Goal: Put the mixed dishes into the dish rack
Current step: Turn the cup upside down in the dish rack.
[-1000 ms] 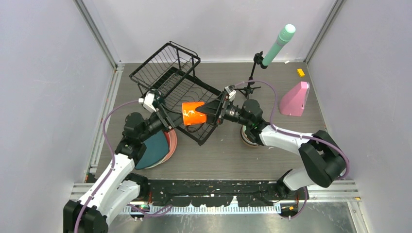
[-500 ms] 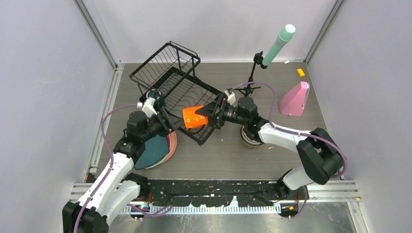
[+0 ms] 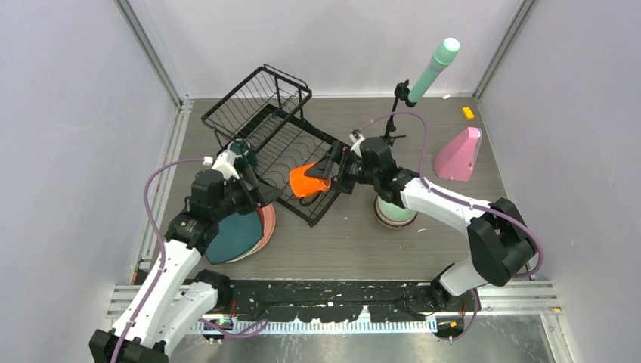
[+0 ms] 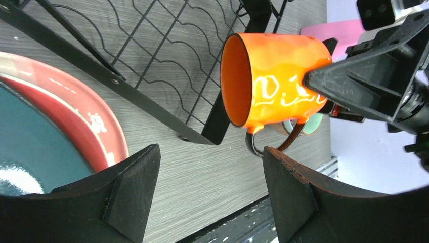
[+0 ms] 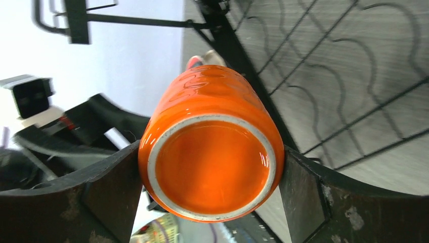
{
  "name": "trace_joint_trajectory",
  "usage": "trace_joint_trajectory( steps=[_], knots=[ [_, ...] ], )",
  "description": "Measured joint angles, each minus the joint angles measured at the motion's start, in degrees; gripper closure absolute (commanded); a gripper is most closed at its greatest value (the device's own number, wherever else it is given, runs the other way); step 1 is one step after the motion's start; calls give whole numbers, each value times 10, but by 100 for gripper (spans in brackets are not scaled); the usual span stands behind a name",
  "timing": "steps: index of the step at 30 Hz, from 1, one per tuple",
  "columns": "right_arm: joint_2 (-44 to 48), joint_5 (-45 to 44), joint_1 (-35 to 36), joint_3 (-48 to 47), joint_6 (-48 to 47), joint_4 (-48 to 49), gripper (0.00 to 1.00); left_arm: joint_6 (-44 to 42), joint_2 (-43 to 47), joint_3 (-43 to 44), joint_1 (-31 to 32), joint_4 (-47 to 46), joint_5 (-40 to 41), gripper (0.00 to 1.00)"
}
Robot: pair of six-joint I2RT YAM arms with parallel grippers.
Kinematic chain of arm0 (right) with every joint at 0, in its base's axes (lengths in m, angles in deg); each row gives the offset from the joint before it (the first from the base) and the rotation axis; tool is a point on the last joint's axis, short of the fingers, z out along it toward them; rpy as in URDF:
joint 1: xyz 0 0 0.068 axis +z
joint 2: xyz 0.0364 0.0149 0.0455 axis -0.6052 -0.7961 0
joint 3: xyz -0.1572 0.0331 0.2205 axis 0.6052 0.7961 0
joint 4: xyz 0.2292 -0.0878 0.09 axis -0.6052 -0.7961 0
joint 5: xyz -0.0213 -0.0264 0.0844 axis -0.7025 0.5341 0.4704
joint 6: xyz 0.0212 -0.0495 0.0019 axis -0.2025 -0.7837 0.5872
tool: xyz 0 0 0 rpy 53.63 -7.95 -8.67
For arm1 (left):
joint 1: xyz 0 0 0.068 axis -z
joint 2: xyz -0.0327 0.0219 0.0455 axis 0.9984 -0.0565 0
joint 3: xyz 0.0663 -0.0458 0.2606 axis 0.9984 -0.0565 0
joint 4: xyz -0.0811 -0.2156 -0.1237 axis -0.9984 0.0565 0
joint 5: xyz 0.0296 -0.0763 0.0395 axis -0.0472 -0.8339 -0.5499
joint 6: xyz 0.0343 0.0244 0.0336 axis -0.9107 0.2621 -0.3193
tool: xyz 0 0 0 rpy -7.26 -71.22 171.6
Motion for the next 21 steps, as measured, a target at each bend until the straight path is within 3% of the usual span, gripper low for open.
trace_joint_trajectory(
  steps=[10,21],
  knots=[
    [-45,-162,7,-155,-174,-271,80,-15,24,1,0,33,19,18],
    [-198,-306,42,-310,-276,-420,78,-17,35,1,0,33,19,16]
  ],
)
